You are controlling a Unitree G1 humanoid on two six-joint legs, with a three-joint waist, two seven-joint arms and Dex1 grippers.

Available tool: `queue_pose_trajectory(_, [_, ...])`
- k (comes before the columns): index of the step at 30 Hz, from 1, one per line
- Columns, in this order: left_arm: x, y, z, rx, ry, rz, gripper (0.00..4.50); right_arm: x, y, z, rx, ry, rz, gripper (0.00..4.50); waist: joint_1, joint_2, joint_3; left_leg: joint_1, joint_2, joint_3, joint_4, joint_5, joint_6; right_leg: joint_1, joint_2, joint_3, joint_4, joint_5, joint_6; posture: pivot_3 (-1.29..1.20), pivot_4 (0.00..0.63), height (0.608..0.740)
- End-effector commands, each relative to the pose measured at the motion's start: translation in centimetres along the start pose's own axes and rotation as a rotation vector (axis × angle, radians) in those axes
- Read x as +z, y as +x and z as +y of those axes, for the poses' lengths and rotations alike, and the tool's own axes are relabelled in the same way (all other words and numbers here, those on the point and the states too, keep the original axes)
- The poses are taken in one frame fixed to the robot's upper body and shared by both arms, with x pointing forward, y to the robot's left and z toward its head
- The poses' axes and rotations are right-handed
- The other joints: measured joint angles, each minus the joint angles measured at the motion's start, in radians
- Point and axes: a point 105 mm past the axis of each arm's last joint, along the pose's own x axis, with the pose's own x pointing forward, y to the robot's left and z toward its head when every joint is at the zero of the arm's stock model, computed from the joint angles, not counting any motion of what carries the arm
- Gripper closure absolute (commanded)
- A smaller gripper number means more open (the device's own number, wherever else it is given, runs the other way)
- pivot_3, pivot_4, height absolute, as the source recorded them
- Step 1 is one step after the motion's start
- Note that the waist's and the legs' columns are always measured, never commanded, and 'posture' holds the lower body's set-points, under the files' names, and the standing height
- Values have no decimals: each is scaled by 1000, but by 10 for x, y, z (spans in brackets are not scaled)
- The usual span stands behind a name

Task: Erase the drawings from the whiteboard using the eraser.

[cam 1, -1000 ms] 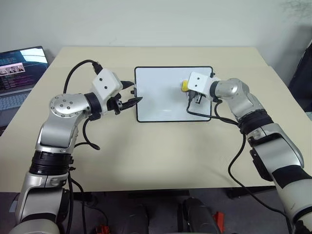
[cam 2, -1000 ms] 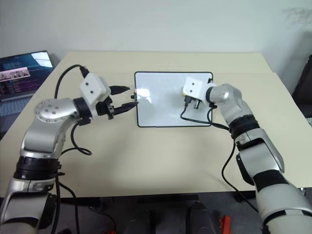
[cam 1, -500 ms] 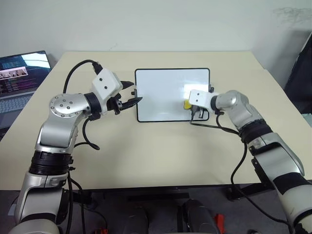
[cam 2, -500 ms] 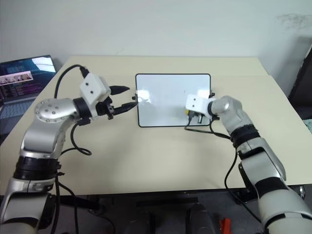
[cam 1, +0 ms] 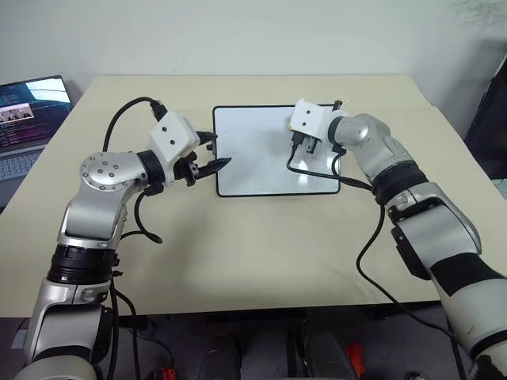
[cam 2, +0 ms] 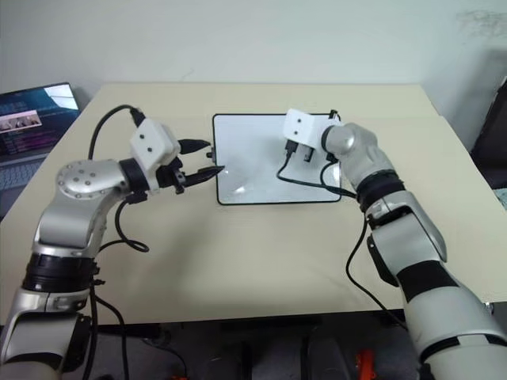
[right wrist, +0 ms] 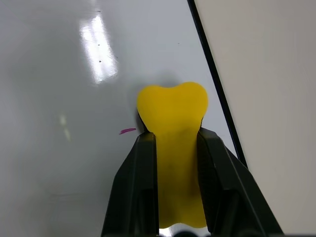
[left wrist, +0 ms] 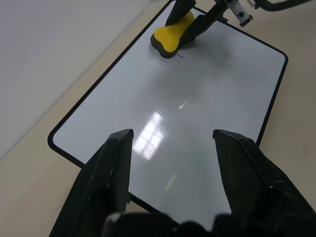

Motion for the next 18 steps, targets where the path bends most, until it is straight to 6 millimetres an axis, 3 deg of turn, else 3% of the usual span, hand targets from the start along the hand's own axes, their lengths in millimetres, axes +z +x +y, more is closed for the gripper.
queue_pose_trajectory(1, [13, -7, 8, 35, 44, -28, 1715, -16, 6, 41, 148, -42, 49, 3802, -3, 0, 0, 2, 0, 0, 0, 0, 0, 2, 0, 0, 0, 0, 0, 0, 150, 740])
queue_pose_trajectory(6, [13, -7, 8, 35, 43, -27, 1715, -31, 1, 73, 302, -51, 83, 3802, -5, -1, -1, 6, 0, 0, 1, 1, 1, 5, 1, 0, 2, -2, 5, 0, 150, 740])
queue_pose_trajectory(9, [13, -6, 8, 34, 42, -28, 1715, -33, -1, 76, 310, -52, 85, 3802, -5, -1, -1, 11, 0, -1, 1, 2, 1, 11, 1, 0, 1, -2, 5, 0, 150, 740])
queue_pose_trajectory(15, [13, -5, 9, 33, 43, -29, 1715, -29, -3, 53, 226, -37, 74, 3802, -3, -1, -1, 20, 0, -1, 1, 2, 1, 20, 1, 0, 0, -2, 4, 0, 150, 740])
queue_pose_trajectory(18, [14, -5, 9, 33, 43, -31, 1715, -15, -8, 38, 207, 13, 16, 3802, -2, -1, -1, 19, 0, -1, 1, 2, 1, 20, 1, 0, 0, -2, 4, 0, 150, 740])
